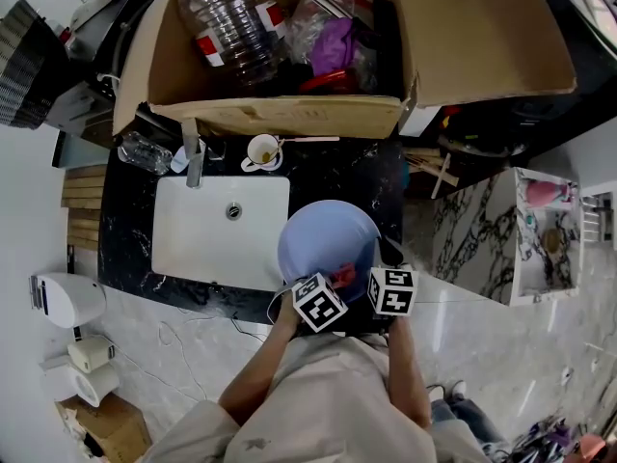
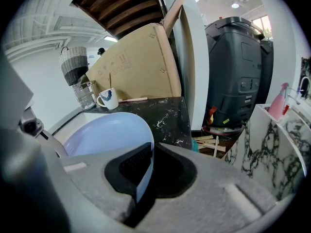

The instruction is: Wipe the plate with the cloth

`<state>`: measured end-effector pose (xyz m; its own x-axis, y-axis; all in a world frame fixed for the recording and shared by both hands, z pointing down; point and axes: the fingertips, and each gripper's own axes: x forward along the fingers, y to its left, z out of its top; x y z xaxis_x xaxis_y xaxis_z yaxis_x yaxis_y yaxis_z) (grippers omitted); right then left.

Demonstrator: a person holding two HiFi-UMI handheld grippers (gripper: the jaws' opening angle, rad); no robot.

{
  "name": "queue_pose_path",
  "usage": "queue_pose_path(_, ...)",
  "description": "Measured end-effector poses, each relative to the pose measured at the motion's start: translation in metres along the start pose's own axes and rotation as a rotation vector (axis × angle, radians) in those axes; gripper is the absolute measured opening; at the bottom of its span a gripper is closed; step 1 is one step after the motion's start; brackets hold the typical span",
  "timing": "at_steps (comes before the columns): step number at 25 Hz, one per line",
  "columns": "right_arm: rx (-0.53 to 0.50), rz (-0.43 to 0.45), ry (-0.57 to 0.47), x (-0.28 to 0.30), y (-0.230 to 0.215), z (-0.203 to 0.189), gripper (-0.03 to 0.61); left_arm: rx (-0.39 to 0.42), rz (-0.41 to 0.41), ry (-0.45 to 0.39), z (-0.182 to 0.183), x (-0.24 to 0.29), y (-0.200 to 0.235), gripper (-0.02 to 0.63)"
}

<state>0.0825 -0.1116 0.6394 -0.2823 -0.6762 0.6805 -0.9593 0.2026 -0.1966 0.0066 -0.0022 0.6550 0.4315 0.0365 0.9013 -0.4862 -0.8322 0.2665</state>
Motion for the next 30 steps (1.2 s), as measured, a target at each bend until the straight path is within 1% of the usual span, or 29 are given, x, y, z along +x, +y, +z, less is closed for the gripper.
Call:
queue_pose_path(5, 0.004, 0.017, 0.004, 0.001, 0.000, -0.001, 0.028, -0.002, -0.008, -0.017, 0.006, 0.007, 0.001, 0.034)
queue_pose_path(13, 0.012, 0.051, 0.009, 0.001, 0.001, -0.003, 0.028, 0.021, -0.031, -0.085, 0.029, 0.013, 0.000, 0.034)
queue_pose_path(19, 0.022, 0.072, 0.010, 0.003, 0.001, -0.004, 0.028, -0.001, -0.012, -0.140, 0.043, 0.015, 0.010, 0.034)
queue_pose_path(30, 0.028, 0.100, 0.015, 0.002, 0.001, -0.005, 0.028, -0.040, 0.032, -0.209, 0.062, 0.016, 0.026, 0.034)
